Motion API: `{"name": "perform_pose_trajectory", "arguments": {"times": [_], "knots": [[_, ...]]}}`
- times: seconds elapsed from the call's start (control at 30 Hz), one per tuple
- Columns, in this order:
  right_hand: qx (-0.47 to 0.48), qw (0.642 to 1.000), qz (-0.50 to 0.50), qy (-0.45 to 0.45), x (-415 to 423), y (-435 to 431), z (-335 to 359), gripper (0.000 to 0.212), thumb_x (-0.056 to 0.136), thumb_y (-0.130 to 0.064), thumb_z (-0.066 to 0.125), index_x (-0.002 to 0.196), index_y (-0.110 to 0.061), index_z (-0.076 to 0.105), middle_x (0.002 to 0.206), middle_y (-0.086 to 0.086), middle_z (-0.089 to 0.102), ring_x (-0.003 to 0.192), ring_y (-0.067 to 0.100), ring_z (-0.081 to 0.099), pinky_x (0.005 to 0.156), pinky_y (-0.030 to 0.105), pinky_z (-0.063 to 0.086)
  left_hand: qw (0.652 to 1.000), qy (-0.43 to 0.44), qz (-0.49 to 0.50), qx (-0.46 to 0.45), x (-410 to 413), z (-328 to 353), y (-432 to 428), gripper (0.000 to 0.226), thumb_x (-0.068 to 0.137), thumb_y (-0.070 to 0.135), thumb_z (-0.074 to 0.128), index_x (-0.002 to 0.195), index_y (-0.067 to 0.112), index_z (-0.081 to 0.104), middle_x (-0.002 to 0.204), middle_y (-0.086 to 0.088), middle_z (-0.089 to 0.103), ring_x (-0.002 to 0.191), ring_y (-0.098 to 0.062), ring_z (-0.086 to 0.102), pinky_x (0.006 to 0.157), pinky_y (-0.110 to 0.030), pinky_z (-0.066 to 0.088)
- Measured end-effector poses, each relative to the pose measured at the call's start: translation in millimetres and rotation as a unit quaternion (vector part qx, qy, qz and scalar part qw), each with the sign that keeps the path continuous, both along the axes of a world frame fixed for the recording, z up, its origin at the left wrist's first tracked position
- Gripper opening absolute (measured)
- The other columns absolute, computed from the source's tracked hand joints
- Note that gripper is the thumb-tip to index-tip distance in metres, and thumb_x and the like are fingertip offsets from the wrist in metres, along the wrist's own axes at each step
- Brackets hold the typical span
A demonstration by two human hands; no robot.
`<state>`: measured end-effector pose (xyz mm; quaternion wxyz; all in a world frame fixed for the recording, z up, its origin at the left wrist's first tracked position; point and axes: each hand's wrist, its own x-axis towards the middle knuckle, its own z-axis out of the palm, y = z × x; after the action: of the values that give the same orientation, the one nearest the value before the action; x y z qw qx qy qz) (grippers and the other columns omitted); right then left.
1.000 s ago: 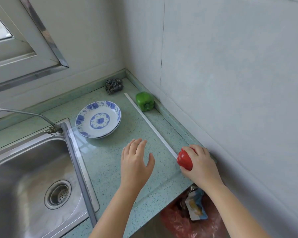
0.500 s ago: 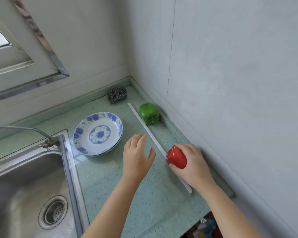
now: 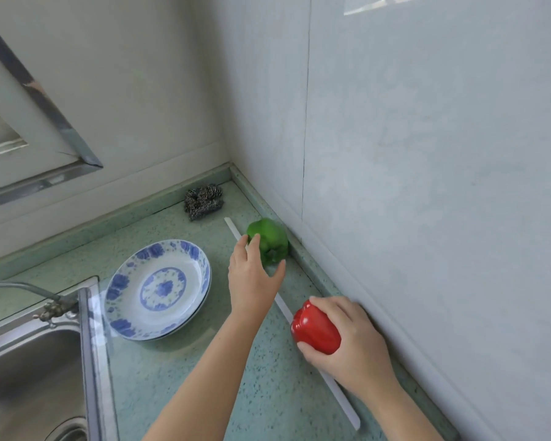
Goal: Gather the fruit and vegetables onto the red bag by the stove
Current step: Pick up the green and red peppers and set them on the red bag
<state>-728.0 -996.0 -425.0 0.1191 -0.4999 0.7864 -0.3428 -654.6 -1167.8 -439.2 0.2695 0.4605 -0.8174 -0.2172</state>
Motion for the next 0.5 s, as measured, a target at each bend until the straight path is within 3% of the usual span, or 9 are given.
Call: {"name": "perform_pose_trajectory", "arguments": {"times": [0.2, 0.3, 0.5], "knots": [[0.001, 1.0, -0.002, 0.002, -1, -1, -1, 0.062, 0.061, -0.06, 0.06, 0.118, -0.038, 0.05, 0.109, -0.02, 0.051, 0.097, -0.001, 0.042, 0.074, 0.006, 0.033, 0.996, 0.043, 0.05, 0.055, -21, -1, -3, 0.072, 0.08, 0.034, 0.069, 0.139, 0.011, 0.034, 0.147, -0.011, 0.025, 0.131, -0.027, 0.03, 0.095, -0.038, 0.04], [0.005, 1.0, -0.003, 0.002, -1, 0, -1, 0.062, 0.062, -0.06, 0.06, 0.119, -0.038, 0.05, 0.11, -0.02, 0.051, 0.096, -0.002, 0.042, 0.073, 0.007, 0.034, 0.994, 0.062, 0.067, 0.065, -29, -2, -3, 0.072, 0.079, 0.034, 0.07, 0.138, 0.011, 0.035, 0.147, -0.01, 0.024, 0.13, -0.027, 0.032, 0.097, -0.042, 0.042], [-0.005, 1.0, -0.011, 0.005, 0, -1, -2, 0.062, 0.061, -0.056, 0.063, 0.119, -0.036, 0.051, 0.109, -0.017, 0.053, 0.096, 0.004, 0.047, 0.073, 0.016, 0.043, 0.988, 0.088, 0.105, 0.075, -43, -2, -4, 0.069, 0.078, 0.029, 0.072, 0.135, 0.009, 0.037, 0.146, -0.012, 0.025, 0.128, -0.028, 0.032, 0.094, -0.035, 0.038]]}}
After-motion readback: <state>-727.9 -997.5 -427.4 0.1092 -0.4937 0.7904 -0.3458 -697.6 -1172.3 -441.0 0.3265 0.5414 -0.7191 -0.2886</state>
